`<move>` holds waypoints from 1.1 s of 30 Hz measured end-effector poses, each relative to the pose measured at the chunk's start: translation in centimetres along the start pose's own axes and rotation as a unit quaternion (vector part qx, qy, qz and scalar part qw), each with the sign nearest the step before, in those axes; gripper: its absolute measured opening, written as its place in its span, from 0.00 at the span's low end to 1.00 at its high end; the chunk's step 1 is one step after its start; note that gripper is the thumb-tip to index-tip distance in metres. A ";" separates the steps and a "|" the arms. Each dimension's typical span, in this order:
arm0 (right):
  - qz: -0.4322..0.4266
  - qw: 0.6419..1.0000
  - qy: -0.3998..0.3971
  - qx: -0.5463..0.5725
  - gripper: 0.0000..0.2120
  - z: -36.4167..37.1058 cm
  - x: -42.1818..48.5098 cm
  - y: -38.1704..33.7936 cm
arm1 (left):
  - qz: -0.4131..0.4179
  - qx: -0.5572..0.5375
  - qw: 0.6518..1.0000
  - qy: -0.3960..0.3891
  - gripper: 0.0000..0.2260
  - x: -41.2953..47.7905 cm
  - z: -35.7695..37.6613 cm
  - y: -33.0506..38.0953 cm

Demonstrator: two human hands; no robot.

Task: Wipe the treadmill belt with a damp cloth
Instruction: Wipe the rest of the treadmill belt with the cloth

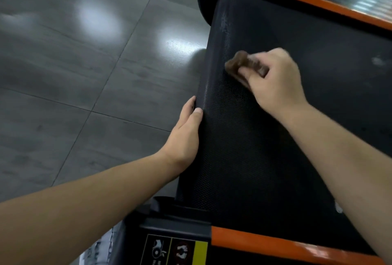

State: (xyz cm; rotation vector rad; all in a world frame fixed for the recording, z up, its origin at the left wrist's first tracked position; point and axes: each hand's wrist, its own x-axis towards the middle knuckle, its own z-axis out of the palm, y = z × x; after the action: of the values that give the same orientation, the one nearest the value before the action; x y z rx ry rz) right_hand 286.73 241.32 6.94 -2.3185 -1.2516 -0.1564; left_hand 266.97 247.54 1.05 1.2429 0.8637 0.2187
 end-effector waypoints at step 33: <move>-0.063 0.994 -0.073 0.043 0.13 -3.2 -6.9 1.0 | 0.202 0.333 0.921 0.006 0.26 4.9 1.4 7.1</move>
State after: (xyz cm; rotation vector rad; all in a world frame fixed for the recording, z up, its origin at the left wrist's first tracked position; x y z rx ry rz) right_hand 284.02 234.12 7.03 -2.2117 -1.4491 0.0240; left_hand 273.38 251.81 5.23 2.0650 0.6998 0.2714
